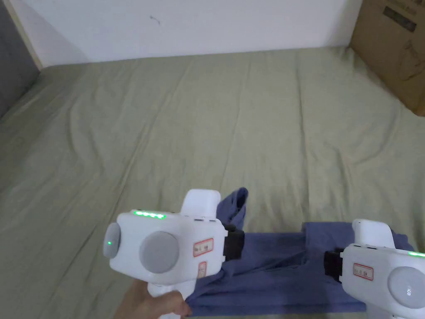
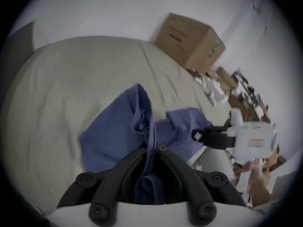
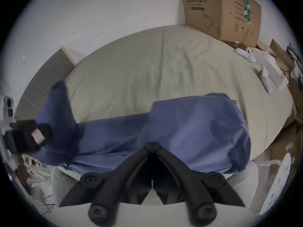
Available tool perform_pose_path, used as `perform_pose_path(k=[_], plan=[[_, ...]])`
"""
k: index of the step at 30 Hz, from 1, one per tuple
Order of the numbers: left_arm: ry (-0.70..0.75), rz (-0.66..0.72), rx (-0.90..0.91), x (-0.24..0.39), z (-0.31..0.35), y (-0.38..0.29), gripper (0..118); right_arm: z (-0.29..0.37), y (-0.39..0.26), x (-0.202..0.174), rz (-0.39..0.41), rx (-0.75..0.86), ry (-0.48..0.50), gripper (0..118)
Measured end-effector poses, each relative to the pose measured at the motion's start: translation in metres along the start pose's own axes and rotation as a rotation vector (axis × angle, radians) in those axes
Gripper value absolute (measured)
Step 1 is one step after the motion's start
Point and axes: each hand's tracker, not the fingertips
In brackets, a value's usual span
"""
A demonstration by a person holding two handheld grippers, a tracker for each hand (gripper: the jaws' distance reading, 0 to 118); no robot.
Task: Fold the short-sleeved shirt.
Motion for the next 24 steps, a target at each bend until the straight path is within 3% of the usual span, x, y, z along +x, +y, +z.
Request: perform_pose_path(k=[2,3,4,5,6,8,10,11,12,13,14,17,19,22,24], plan=[[-0.071,0.008,-0.037,0.009,-0.030,-0.014,31,0.003,-0.004,0.013,-0.040,-0.004,0.001,0],[-0.133,0.018,-0.067,0.013,-0.047,-0.021,51,0.004,-0.006,0.020,-0.071,-0.009,0.002,0],[-0.140,0.047,-0.116,0.012,-0.063,-0.027,85,0.004,-0.007,0.025,-0.071,-0.018,-0.005,0],[-0.097,0.069,-0.182,0.013,-0.070,-0.029,98,0.005,-0.008,0.027,-0.059,-0.027,-0.020,0],[-0.043,0.103,-0.199,0.012,-0.072,-0.030,98,0.009,-0.009,0.026,-0.003,-0.028,-0.063,0],[-0.083,0.149,-0.120,0.006,-0.065,-0.029,97,0.016,-0.011,0.023,0.069,-0.013,-0.092,0],[-0.171,0.237,-0.064,-0.006,-0.044,-0.020,94,0.021,-0.010,0.023,0.066,-0.005,-0.067,0],[-0.194,0.274,-0.037,-0.014,-0.032,-0.016,85,0.022,-0.009,0.024,0.052,-0.001,-0.051,0],[-0.209,0.295,0.002,-0.020,-0.019,-0.013,64,0.020,-0.008,0.025,0.009,-0.002,-0.021,0],[-0.190,0.287,0.031,-0.025,-0.007,-0.010,20,0.019,-0.007,0.026,-0.021,0.004,0.004,0],[-0.144,0.279,0.037,-0.028,-0.001,-0.009,2,0.018,-0.007,0.026,-0.029,0.009,0.011,0],[0.044,0.242,0.047,-0.045,0.007,-0.016,2,0.012,-0.008,0.022,-0.017,0.004,-0.013,0],[0.018,0.337,0.000,-0.059,-0.005,-0.027,2,0.008,-0.009,0.020,-0.001,-0.002,-0.017,0],[-0.138,0.413,-0.096,-0.061,-0.030,-0.043,2,0.003,-0.009,0.016,0.006,-0.013,-0.011,0],[-0.097,0.392,-0.095,-0.054,-0.042,-0.046,2,0.002,-0.010,0.014,0.009,-0.016,-0.014,0]])
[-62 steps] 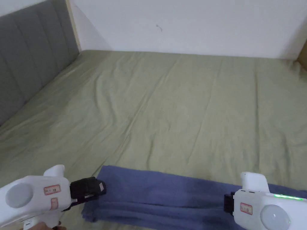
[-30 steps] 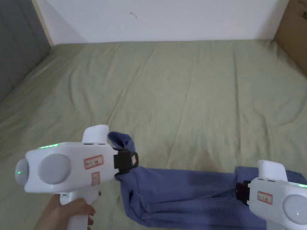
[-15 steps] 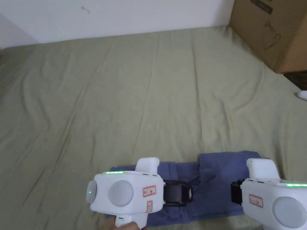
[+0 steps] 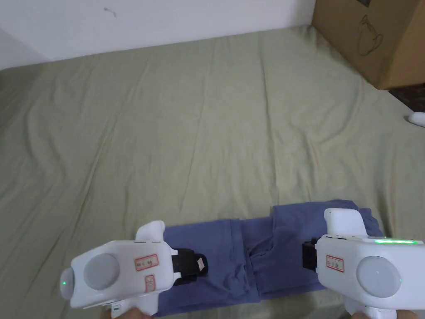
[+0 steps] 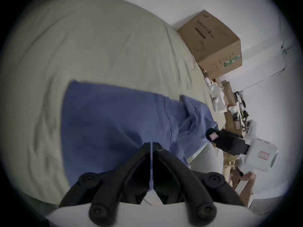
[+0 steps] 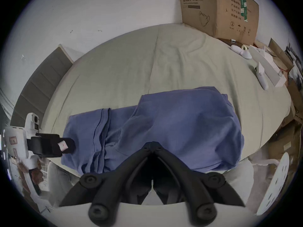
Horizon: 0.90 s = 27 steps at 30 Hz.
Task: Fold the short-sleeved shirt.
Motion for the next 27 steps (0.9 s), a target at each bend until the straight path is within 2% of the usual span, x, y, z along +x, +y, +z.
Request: perform_pose_path(k=[5,9,13,17,21,27], plan=[[-0.031,-0.068,-0.110,0.030,-0.037,-0.012,2,-0.001,-0.003,0.003,-0.006,-0.016,0.006,0],[-0.015,-0.198,-0.168,0.057,-0.055,-0.025,2,0.001,-0.005,0.006,0.022,-0.014,-0.033,0],[-0.094,-0.194,-0.227,0.066,-0.066,-0.036,2,0.000,-0.005,0.012,-0.012,-0.018,-0.012,0],[-0.041,-0.240,-0.200,0.070,-0.058,-0.036,2,0.002,-0.005,0.013,-0.006,-0.019,-0.023,0],[-0.125,-0.179,-0.075,0.057,-0.014,-0.012,2,0.005,0.001,0.015,-0.015,-0.012,-0.023,0],[-0.118,0.009,0.143,-0.012,0.062,0.017,2,0.004,0.001,0.005,-0.010,-0.010,-0.010,0]])
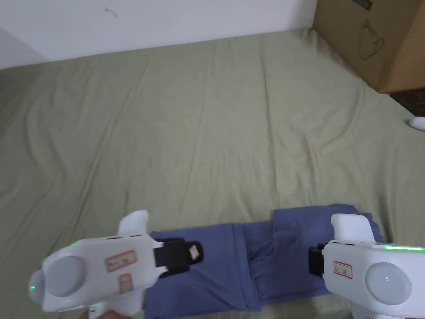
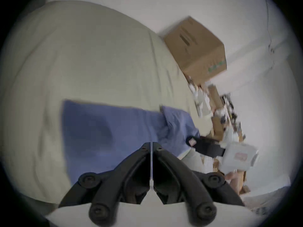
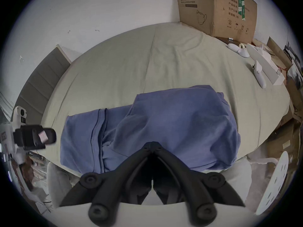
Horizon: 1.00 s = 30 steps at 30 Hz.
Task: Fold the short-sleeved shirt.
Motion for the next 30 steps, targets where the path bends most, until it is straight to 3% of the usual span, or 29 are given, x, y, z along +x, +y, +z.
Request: perform_pose_path(k=[7,9,10,13,15,23,24,25,28,30], plan=[[0.144,0.088,0.049,-0.067,0.036,-0.006,2,-0.009,0.000,-0.024,0.053,-0.029,0.025,0],[0.151,0.127,0.041,-0.080,0.033,-0.011,10,-0.011,0.002,-0.031,0.064,-0.035,0.039,0],[0.146,0.145,0.035,-0.085,0.030,-0.013,30,-0.011,0.002,-0.034,0.070,-0.035,0.040,0],[0.089,0.192,0.014,-0.096,0.016,-0.020,104,-0.012,0.004,-0.042,0.096,-0.041,0.040,0],[0.023,0.257,0.000,-0.101,0.004,-0.023,113,-0.011,0.006,-0.045,0.092,-0.054,0.065,0],[-0.171,0.297,-0.035,-0.115,-0.028,-0.013,110,-0.012,0.011,-0.054,0.107,-0.059,0.066,0],[-0.174,0.325,-0.031,-0.116,-0.028,-0.011,89,-0.012,0.011,-0.055,0.104,-0.062,0.069,0],[-0.197,0.330,-0.031,-0.119,-0.025,-0.009,7,-0.012,0.011,-0.056,0.101,-0.064,0.072,0],[-0.075,0.232,-0.126,-0.117,-0.031,-0.009,6,-0.013,0.011,-0.059,0.061,-0.069,0.099,0],[-0.134,0.264,-0.105,-0.124,-0.027,-0.008,6,-0.014,0.014,-0.064,0.066,-0.073,0.114,0]])
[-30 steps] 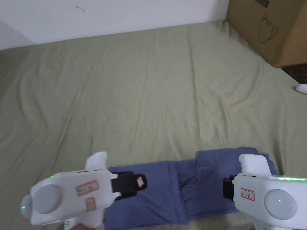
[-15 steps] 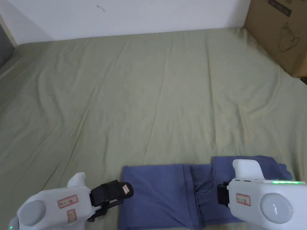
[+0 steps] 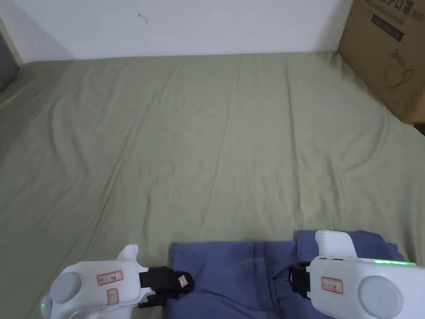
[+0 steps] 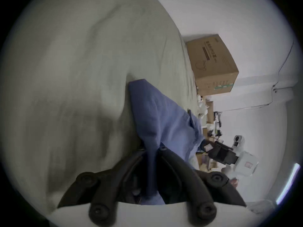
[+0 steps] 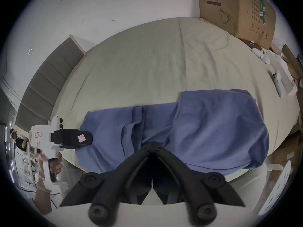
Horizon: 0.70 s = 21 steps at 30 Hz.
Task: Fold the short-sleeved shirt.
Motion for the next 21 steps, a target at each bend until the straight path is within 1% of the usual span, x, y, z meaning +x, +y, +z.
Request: perform_pose_path(k=[1,3,5,8,10,11,13,14,16,17,20,21], plan=[[-0.047,0.048,0.002,-0.001,0.001,0.000,6,-0.001,0.001,-0.003,0.012,-0.005,-0.002,0],[-0.025,0.033,0.011,-0.005,0.003,0.002,6,-0.001,0.001,-0.009,0.039,-0.006,-0.012,0],[-0.029,0.035,0.013,-0.008,0.007,0.003,6,-0.002,0.002,-0.011,0.044,-0.012,-0.005,0],[-0.088,0.075,0.017,-0.017,0.019,0.009,6,-0.003,0.002,-0.015,0.051,-0.023,-0.007,0],[-0.042,0.036,0.017,-0.016,0.039,0.010,6,-0.004,0.002,-0.017,0.069,-0.025,-0.017,0],[0.012,-0.020,0.022,-0.016,0.051,0.012,6,-0.005,0.003,-0.018,0.071,-0.027,-0.018,0],[0.104,-0.072,0.056,-0.023,0.077,0.019,6,-0.006,0.003,-0.019,0.067,-0.030,-0.018,0],[0.105,-0.063,0.061,-0.027,0.091,0.020,6,-0.007,0.002,-0.020,0.066,-0.033,-0.014,0],[0.172,-0.066,0.091,-0.036,0.125,0.022,6,-0.009,0.002,-0.021,0.069,-0.039,-0.010,0],[0.145,-0.012,0.071,-0.037,0.136,0.020,6,-0.010,0.001,-0.022,0.070,-0.041,-0.010,0],[0.226,0.048,0.110,-0.047,0.173,0.020,6,-0.011,0.000,-0.023,0.074,-0.047,-0.004,0],[0.262,0.045,0.138,-0.049,0.182,0.020,6,-0.011,0.000,-0.023,0.074,-0.047,0.000,0]])
